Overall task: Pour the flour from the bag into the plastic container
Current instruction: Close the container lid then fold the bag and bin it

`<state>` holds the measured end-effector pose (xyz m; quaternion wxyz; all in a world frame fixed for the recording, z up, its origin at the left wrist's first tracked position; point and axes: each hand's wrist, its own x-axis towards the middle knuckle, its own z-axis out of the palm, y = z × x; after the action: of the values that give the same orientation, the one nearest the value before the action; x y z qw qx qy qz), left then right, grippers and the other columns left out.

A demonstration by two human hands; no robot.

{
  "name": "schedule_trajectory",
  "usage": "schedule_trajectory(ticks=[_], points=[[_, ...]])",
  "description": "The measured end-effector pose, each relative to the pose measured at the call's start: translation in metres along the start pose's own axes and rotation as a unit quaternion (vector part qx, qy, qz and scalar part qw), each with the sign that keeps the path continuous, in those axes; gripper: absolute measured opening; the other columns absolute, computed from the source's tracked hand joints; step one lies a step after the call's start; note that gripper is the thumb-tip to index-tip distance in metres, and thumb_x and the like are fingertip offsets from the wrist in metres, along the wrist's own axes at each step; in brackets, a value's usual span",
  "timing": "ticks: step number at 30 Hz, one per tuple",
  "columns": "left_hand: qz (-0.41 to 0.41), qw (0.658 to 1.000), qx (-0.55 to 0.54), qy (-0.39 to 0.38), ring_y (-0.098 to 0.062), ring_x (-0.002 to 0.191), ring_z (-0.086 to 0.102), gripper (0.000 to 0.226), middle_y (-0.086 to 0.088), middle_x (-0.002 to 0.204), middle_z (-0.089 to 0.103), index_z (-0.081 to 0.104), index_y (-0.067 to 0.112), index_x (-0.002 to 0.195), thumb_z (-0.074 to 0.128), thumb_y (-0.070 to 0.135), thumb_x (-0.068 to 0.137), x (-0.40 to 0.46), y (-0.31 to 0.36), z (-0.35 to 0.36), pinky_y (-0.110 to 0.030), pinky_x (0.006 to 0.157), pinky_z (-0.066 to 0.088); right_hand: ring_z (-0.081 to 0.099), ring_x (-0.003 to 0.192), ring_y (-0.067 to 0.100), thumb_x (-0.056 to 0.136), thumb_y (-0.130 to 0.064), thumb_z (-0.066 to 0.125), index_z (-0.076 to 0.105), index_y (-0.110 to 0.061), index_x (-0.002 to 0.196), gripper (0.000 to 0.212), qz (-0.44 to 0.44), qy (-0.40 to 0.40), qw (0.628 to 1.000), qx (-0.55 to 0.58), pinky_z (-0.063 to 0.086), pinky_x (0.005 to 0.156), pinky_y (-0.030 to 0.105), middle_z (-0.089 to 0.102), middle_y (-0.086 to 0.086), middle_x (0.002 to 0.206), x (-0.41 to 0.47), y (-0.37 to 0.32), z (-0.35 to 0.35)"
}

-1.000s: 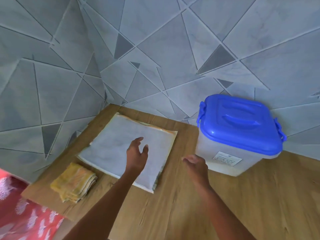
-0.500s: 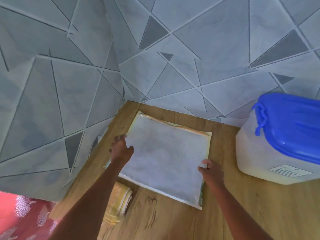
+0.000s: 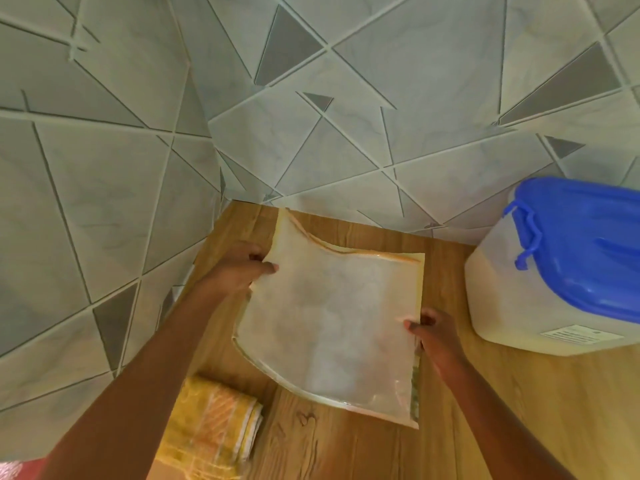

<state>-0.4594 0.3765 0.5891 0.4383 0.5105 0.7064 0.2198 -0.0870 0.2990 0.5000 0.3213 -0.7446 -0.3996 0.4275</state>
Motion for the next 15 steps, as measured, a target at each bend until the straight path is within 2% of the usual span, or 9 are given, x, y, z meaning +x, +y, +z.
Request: schedule_trajectory(ticks=[2, 4, 6, 8, 11, 13, 15], points=[[0.034, 0.997, -0.059, -0.045, -0.012, 0.048, 0.043, 0.031, 0.005, 0.056, 0.041, 0.052, 0.01, 0.068, 0.078, 0.006, 0.086, -0.017, 0.027, 0.014, -0.021, 0.044, 0.034, 0.063, 0.064, 0.028, 0.086, -0.005, 0.076, 0.067, 0.005, 0.092, 0.015, -0.004, -0.019, 0.999, 0.03, 0.049, 0.052, 0.032, 0.068, 0.022, 0.078, -0.003, -0.005, -0.003], [0.076, 0.991, -0.081, -0.072, -0.012, 0.049, 0.047, 0.024, 0.001, 0.06, 0.046, 0.059, 0.008, 0.07, 0.076, -0.001, 0.084, -0.036, 0.05, 0.036, -0.021, 0.042, 0.039, 0.064, 0.067, 0.04, 0.083, -0.006, 0.076, 0.064, 0.006, 0.09, 0.018, -0.004, -0.05, 0.996, 0.074, 0.051, 0.059, 0.038, 0.067, 0.032, 0.086, -0.007, -0.009, -0.005], [0.127, 0.987, -0.062, -0.082, -0.013, 0.052, 0.052, 0.023, -0.001, 0.063, 0.052, 0.066, 0.013, 0.068, 0.075, -0.004, 0.082, -0.052, 0.067, 0.069, -0.021, 0.045, 0.044, 0.064, 0.075, 0.044, 0.079, -0.002, 0.074, 0.063, 0.003, 0.081, 0.013, 0.006, -0.084, 0.987, 0.136, 0.05, 0.07, 0.046, 0.066, 0.034, 0.09, -0.012, -0.015, -0.009], [0.166, 0.982, -0.011, -0.084, -0.013, 0.055, 0.055, 0.021, 0.0, 0.064, 0.057, 0.067, 0.015, 0.069, 0.073, -0.002, 0.08, -0.064, 0.076, 0.105, -0.019, 0.051, 0.045, 0.065, 0.08, 0.037, 0.081, 0.011, 0.066, 0.062, -0.001, 0.078, 0.012, 0.03, -0.101, 0.975, 0.196, 0.05, 0.076, 0.044, 0.067, 0.028, 0.088, -0.017, -0.022, -0.012], [0.168, 0.981, 0.033, -0.092, -0.012, 0.058, 0.06, 0.011, 0.005, 0.066, 0.062, 0.071, 0.017, 0.077, 0.066, 0.008, 0.081, -0.079, 0.077, 0.156, -0.019, 0.054, 0.05, 0.065, 0.073, 0.03, 0.083, 0.011, 0.062, 0.06, -0.003, 0.08, 0.014, 0.054, -0.12, 0.962, 0.241, 0.052, 0.064, 0.034, 0.066, 0.022, 0.085, -0.025, -0.03, -0.018], [0.17, 0.98, 0.055, -0.087, -0.013, 0.068, 0.064, 0.012, 0.004, 0.077, 0.068, 0.076, 0.017, 0.089, 0.065, 0.018, 0.085, -0.085, 0.07, 0.182, -0.029, 0.068, 0.057, 0.064, 0.064, 0.026, 0.09, 0.001, 0.056, 0.058, -0.006, 0.081, 0.012, 0.073, -0.133, 0.949, 0.277, 0.052, 0.055, 0.029, 0.065, 0.017, 0.081, -0.027, -0.032, -0.021], [0.167, 0.979, 0.075, -0.086, -0.017, 0.081, 0.068, 0.016, 0.001, 0.092, 0.075, 0.078, 0.02, 0.096, 0.064, 0.026, 0.09, -0.089, 0.063, 0.199, -0.036, 0.079, 0.06, 0.065, 0.065, 0.027, 0.097, -0.011, 0.047, 0.063, -0.004, 0.091, 0.018, 0.101, -0.144, 0.935, 0.309, 0.054, 0.059, 0.033, 0.068, 0.018, 0.086, -0.028, -0.031, -0.025]])
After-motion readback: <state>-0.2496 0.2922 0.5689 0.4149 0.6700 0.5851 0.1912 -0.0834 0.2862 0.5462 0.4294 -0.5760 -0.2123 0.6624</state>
